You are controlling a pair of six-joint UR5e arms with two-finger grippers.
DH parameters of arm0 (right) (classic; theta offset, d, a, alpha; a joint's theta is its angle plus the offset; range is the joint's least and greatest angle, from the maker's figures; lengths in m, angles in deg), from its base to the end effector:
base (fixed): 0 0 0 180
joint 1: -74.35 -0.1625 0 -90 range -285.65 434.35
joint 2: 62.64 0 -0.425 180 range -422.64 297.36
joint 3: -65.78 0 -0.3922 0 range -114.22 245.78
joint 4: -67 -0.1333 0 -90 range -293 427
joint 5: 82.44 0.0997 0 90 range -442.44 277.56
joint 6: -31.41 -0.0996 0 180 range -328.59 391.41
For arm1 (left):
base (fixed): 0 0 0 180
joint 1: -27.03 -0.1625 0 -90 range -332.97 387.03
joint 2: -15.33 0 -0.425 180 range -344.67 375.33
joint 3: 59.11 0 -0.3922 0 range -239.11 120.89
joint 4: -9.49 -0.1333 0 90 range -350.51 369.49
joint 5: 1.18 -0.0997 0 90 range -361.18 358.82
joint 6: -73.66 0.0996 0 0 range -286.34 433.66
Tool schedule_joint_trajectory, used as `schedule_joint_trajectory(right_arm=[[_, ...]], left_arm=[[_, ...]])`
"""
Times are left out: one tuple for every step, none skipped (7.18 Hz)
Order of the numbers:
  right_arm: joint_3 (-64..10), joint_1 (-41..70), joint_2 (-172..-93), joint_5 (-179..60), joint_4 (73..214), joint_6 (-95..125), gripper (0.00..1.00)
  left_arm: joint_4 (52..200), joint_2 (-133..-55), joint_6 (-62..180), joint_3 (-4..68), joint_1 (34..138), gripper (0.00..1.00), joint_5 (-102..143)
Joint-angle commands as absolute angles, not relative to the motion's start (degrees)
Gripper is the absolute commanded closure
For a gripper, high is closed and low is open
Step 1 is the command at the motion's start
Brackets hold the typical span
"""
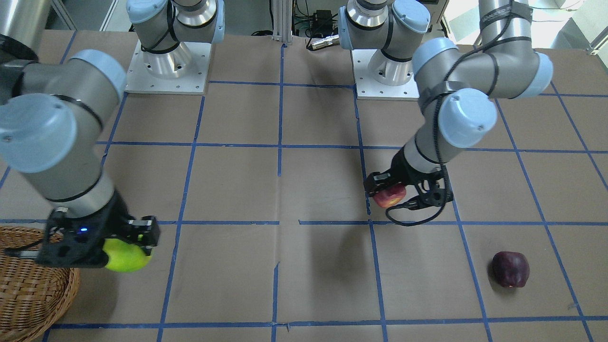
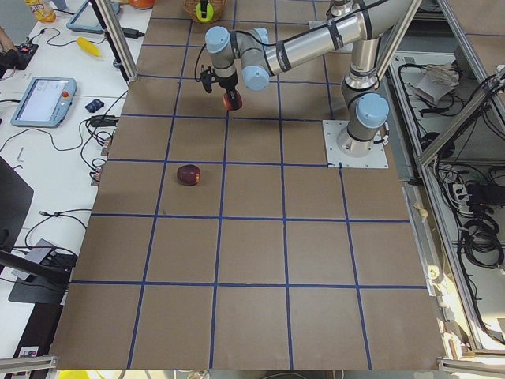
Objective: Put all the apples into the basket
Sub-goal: 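Drop green apple in basket with right gripper while left sets red apple centrally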
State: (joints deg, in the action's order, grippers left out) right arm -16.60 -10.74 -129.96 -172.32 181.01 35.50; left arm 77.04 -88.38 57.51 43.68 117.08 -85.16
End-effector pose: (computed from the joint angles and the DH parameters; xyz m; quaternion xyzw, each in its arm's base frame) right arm 0.0768 -0.6656 0.3699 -0.0071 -0.9969 0.0779 0.0051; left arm -0.1442 -0.5441 0.2945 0.1416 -0.9879 -0.0423 0.0470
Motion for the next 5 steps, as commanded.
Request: schedule_joint_trajectory(right_arm=[[-15.7, 5.5, -128.7, -172.3, 182.2, 53.0, 1.00], [-15.5, 10.1, -126.5, -172.4, 185.9, 60.5, 1.00], [-15.8, 13.8, -123.3, -172.4, 190.6, 67.9, 1.00], [-15.7, 17.5, -120.1, -172.3, 193.6, 73.0, 1.00], [-15.9, 19.5, -117.9, -171.7, 194.4, 74.9, 1.00]], left_arm=[[65.3, -94.7, 45.6, 42.2, 129.1, 0.83, -83.7], [60.3, -98.1, 42.4, 42.3, 132.4, 0.83, -83.8], [57.5, -100.7, 41.6, 42.3, 134.8, 0.82, -84.3], [56.2, -102.2, 40.0, 42.1, 135.8, 0.77, -84.2], [53.1, -104.1, 38.1, 42.2, 136.8, 0.55, -84.3]])
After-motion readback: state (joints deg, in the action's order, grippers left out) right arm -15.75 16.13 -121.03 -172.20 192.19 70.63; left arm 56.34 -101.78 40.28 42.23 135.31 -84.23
